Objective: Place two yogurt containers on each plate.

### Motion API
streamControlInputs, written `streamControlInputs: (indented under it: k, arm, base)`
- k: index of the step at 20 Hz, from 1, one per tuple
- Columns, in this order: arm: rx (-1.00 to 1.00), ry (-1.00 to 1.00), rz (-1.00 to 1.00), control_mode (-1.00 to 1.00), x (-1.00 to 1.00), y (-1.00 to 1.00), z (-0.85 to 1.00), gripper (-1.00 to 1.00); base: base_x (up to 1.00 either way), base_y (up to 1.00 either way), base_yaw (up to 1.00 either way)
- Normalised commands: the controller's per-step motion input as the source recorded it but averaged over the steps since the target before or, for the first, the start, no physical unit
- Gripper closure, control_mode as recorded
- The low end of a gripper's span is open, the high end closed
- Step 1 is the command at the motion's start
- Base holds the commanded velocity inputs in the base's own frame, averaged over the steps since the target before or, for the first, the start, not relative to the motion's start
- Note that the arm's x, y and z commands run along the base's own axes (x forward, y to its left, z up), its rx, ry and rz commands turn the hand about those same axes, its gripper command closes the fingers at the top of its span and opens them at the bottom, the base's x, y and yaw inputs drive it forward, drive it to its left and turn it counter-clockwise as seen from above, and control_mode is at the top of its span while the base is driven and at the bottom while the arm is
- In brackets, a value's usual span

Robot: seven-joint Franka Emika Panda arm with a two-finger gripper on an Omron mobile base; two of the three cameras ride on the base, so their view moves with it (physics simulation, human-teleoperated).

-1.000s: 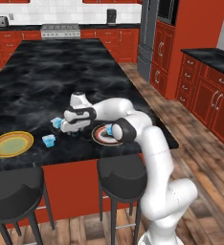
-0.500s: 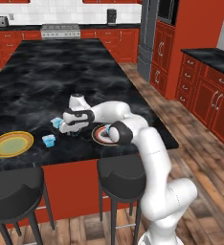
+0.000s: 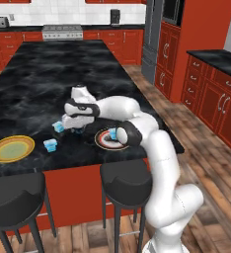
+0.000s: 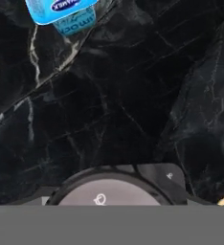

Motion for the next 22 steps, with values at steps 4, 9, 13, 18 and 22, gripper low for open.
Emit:
streamControlInputs:
  k: [4,9,13,18,22]
  arm:
    - [0.00,0.00,-0.10,-1.00,-0.71,-0.97,0.35,1.00]
    - [0.00,-0.01,-0.09,-1.00,-0.73,-1.00,0.16,1.00]
    - [0.05,-0.04,-0.08,-1.00,-0.52,-0.95,0.00,1.00]
    - [0.06,0.00,-0.16,-1.00,-0.03,-0.16,-0.14,1.00]
    - [0.01,0.00,-0.11,-1.00,0.13,-0.06,-0.22,1.00]
  base:
    - [0.00,0.00,0.00]
    - [0.00,0.00,0.00]
    - [0.00,0.00,0.00]
    - [0.00,0.00,0.00]
    - [0.00,0.00,0.00]
